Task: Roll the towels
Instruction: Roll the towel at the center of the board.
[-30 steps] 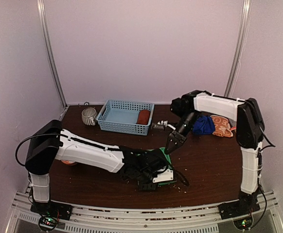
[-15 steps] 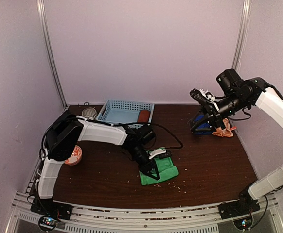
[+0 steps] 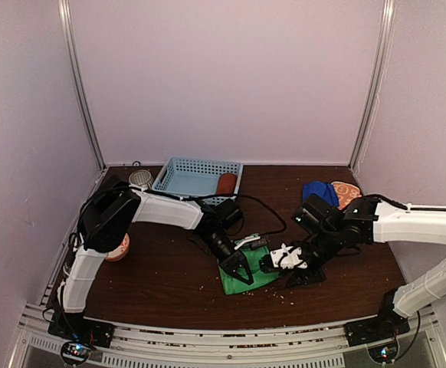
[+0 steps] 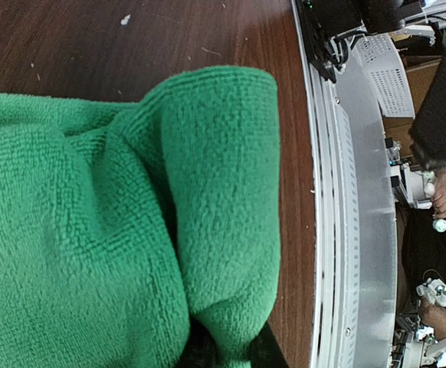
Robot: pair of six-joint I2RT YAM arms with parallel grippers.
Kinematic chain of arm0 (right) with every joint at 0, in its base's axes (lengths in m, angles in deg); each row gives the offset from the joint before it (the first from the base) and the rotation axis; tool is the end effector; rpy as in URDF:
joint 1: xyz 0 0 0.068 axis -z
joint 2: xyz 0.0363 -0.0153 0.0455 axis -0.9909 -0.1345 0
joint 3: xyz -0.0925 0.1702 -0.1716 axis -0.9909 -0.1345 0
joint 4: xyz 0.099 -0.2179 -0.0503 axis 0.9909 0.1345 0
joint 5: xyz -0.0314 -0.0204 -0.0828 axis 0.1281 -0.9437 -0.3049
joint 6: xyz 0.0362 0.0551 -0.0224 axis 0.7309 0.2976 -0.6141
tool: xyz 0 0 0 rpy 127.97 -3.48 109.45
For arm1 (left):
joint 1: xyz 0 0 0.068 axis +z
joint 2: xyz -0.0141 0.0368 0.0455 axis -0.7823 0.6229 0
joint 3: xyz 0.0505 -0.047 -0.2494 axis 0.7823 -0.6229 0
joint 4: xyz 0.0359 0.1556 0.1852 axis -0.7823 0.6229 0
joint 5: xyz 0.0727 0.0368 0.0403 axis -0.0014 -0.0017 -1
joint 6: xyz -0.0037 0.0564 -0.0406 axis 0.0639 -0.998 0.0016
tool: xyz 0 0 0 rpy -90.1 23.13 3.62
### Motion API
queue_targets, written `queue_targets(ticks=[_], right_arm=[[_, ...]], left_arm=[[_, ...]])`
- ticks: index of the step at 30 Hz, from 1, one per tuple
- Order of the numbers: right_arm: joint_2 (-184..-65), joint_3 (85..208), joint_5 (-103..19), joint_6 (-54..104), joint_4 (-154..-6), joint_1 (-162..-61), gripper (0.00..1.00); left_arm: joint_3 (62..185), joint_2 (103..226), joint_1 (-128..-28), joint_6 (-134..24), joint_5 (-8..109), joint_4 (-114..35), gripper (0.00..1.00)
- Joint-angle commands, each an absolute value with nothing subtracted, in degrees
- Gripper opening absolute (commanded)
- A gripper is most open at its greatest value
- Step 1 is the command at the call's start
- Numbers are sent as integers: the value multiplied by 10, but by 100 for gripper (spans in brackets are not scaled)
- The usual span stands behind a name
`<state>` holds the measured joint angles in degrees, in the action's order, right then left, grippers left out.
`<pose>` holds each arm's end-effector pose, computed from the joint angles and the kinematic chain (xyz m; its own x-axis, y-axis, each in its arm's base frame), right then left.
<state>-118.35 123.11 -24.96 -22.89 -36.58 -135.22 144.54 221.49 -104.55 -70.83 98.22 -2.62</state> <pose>0.1242 0.2042 0.2084 0.1284 -0.8218 -0.5550 -0.9848 -0.1718 0.0265 0.2211 -0.3722 0.0965 -0.5382 0.7792 -0.3213 0.6180 0.1056 -0.7791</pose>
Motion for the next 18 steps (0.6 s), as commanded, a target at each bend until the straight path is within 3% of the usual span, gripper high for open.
queue_targets(ticks=[1,18], right_arm=[[-1210,1219,-382,-210,-524,-1401,36],[-1359,1177,-473,-268,-642,-1429,42]], left_arm=[[1426,2241,-1051,-703,950,1,8],[1424,2241,-1050,-707,944,-1,9]])
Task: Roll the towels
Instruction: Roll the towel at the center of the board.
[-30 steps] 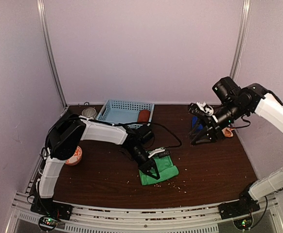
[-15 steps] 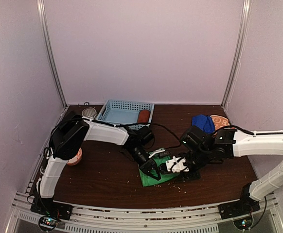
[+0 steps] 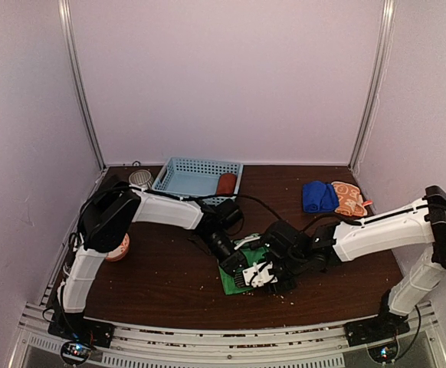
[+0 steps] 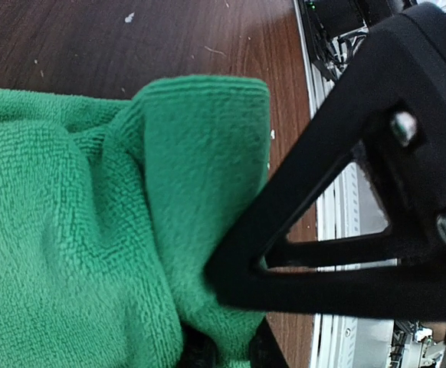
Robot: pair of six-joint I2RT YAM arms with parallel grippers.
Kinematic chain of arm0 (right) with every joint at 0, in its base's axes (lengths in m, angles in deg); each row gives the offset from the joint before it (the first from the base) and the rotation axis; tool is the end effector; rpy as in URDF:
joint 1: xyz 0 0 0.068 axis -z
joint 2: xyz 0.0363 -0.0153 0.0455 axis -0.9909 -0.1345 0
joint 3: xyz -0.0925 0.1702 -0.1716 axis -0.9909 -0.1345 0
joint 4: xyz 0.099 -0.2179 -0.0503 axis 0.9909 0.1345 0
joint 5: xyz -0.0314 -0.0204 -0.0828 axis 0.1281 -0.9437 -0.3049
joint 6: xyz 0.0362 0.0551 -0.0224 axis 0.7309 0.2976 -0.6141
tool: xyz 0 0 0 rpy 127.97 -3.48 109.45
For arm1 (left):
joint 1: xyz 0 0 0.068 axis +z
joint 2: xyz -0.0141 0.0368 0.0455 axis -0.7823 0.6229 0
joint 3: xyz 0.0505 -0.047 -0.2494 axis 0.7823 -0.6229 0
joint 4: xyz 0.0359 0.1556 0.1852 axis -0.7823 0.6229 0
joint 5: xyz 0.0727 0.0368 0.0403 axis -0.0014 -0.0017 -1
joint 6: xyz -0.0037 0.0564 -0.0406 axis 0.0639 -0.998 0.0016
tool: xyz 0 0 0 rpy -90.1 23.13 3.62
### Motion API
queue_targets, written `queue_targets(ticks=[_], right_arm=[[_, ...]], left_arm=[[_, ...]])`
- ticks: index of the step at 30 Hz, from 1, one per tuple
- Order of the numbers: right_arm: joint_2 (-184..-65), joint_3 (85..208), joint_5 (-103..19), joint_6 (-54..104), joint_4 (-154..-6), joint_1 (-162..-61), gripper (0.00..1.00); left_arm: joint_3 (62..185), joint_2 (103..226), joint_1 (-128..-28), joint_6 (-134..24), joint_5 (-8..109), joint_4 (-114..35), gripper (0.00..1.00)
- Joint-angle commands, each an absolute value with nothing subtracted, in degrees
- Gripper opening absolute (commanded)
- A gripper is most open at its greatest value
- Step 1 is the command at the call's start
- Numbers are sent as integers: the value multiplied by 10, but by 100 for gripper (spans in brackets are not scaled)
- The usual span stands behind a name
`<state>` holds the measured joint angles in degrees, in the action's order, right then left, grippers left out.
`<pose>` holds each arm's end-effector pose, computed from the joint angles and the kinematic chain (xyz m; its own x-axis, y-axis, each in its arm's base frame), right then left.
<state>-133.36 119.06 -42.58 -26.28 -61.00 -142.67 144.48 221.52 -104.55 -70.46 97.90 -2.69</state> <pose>0.1381 0.2577 0.1437 0.3191 -0.8485 -0.4223 -0.9392 -0.2233 -0.2610 0.2212 -0.3721 0.0958 -0.5420 0.7788 -0.3158 0.6175 0.1143 -0.7782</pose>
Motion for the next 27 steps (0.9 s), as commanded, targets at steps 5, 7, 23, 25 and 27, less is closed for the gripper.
queue_targets(ticks=[5,7,23,25,27], right_arm=[[-1377,1171,-492,-278,-645,-1429,37],[-1391,1172,-499,-283,-638,-1430,31],[-1471,1349,-287,-187,-320,-1421,11],[-1505,1392,-248,-181,-268,-1405,11],[-1545,1440,-208,-182,-213,-1386,11]], left_arm=[[1424,2234,-1048,-713,941,4,12],[1426,2226,-1046,-718,936,7,15],[1218,1914,-1003,-619,675,-150,45],[1201,1883,-1003,-614,590,-154,44],[1171,1843,-1004,-609,522,-177,43]])
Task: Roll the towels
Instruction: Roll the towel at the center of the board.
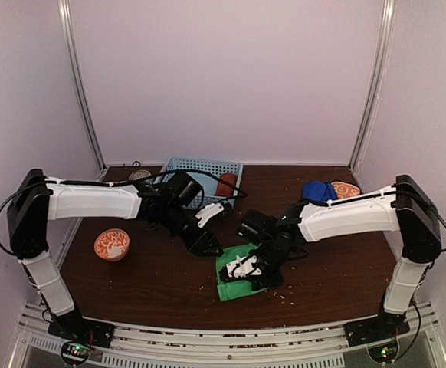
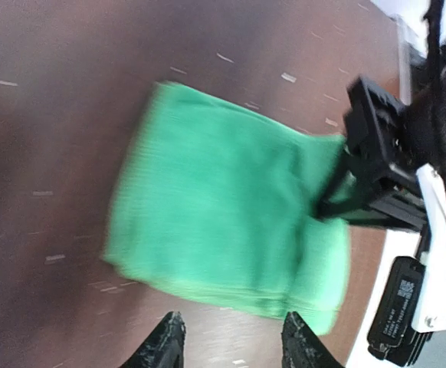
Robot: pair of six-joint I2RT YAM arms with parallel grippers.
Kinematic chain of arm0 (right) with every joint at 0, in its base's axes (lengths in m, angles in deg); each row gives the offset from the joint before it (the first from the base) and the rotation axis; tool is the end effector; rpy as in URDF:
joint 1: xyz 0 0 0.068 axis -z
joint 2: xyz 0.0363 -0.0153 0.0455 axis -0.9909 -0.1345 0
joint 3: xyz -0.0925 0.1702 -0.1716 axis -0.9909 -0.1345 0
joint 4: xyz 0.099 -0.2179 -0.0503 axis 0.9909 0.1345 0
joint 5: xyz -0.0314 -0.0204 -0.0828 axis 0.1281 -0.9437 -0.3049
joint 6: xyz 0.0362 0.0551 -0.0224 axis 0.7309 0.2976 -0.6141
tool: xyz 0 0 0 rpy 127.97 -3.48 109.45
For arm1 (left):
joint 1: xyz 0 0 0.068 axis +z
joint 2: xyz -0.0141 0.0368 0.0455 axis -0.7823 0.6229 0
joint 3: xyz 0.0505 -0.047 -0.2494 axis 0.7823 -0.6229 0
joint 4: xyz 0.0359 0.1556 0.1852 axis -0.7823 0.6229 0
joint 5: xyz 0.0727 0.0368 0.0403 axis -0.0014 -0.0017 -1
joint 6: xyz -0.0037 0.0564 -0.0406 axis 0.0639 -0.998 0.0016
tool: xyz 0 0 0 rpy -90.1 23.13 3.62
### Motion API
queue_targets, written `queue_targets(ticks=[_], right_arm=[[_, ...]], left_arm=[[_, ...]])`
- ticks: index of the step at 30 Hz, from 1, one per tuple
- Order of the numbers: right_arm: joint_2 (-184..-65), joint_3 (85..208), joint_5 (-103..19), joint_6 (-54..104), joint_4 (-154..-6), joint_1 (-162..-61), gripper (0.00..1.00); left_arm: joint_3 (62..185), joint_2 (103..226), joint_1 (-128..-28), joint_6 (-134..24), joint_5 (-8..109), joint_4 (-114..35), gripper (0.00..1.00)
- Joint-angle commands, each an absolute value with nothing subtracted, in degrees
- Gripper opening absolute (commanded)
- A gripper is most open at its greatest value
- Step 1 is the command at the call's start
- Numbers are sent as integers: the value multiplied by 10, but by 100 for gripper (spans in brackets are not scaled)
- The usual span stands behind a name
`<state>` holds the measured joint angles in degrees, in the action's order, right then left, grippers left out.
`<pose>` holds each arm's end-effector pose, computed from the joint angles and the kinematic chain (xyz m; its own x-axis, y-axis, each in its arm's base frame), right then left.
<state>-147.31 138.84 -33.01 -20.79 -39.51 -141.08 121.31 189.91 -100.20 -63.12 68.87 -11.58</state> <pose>0.1560 0.2896 0.1475 0.1472 -0.9228 -0.3561 -0.9800 -0.1848 0.0737 0.2189 -0.2878 0.1870 -0.6085 0.6028 -0.5160 0.7933 0.4476 -0.4126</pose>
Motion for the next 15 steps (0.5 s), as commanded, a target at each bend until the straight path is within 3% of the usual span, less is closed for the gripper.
queue_targets(ticks=[1,8,15], right_arm=[[-1573,1463,-196,-183,-187,-1375,11],[-1726,1632,-145,-165,-105,-1292,11],[-1814,1732,-96,-165,-49,-1257,11]], left_arm=[[1154,1817,-1006,-608,500,-198,44],[1046,1646,-1137,-735,324,-346,52],[1113,1729,-1231,-820,312,-271,53]])
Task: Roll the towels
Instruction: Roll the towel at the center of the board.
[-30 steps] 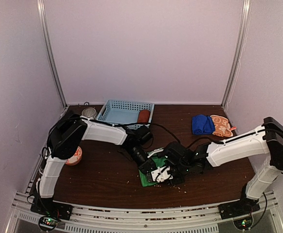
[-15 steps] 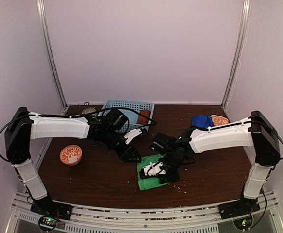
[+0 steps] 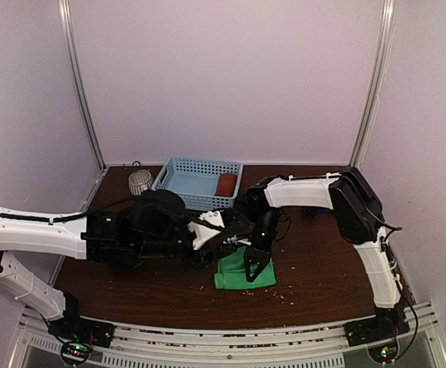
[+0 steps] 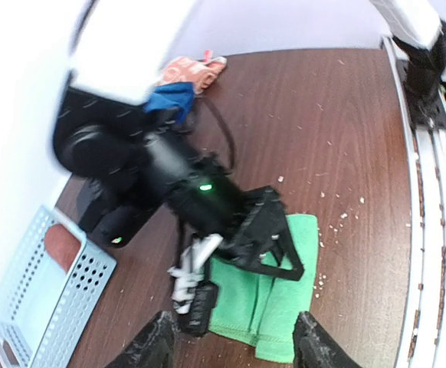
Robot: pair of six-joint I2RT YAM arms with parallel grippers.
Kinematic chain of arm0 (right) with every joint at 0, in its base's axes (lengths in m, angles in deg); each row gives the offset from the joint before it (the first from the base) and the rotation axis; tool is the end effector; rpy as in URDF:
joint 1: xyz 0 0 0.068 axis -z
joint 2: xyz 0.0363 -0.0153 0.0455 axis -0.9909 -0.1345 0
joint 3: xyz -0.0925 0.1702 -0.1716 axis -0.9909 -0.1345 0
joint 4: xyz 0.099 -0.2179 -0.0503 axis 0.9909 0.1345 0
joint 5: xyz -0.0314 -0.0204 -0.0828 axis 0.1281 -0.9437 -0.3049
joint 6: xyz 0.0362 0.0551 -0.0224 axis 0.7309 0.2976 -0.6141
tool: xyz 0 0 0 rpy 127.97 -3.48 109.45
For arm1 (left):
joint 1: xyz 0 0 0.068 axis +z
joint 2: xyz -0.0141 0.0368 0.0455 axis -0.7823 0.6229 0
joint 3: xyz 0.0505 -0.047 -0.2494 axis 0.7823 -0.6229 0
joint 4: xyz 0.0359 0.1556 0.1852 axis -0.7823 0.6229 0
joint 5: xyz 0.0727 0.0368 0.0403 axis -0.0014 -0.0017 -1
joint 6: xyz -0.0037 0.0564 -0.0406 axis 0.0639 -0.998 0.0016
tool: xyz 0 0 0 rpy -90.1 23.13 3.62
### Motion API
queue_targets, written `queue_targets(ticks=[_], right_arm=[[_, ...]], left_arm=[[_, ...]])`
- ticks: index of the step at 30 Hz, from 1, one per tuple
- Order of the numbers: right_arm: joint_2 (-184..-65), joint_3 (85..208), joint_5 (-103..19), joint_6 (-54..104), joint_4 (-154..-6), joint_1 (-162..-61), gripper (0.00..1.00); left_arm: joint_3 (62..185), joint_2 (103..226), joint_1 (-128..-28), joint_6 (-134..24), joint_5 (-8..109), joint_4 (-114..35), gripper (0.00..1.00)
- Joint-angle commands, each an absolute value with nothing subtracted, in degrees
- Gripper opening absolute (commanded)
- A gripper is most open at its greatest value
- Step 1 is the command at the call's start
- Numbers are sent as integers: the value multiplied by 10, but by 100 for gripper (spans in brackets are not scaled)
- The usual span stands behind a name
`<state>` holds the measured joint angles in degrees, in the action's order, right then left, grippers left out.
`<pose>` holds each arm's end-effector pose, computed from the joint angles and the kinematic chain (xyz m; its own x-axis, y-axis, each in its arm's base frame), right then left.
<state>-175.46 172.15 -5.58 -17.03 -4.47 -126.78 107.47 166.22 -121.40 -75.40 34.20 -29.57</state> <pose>0.2434 0.2948 0.1257 -0.3492 -0.9243 -0.1541 -0.6889 0.1418 0.7108 0.1146 -0.2905 0.2662 -0.0357 0.5214 -0.8525 0.9036 0.3813 0.1954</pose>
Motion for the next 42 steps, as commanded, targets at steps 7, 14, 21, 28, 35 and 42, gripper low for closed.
queue_targets(ticks=[7,14,21,28,35,42], right_arm=[[-1819,1731,-90,-169,-48,-1256,12],[-1816,1729,-87,-167,-55,-1256,12],[-1809,1727,-80,-172,-52,-1256,12],[-1760,1727,-58,-216,-29,-1254,25],[-1634,1738,-32,-227,-29,-1211,38],[-1497,1804,-22,-184,-48,-1090,49]], left_arm=[[1196,1902,-1258,-848,256,-197,53],[1222,1979,-1258,-872,254,-219,52],[1237,2015,-1258,-863,271,-223,37],[1243,2046,-1258,-857,278,-202,22],[1270,2047,-1257,-831,333,-136,7],[1396,2102,-1221,-790,511,3,7]])
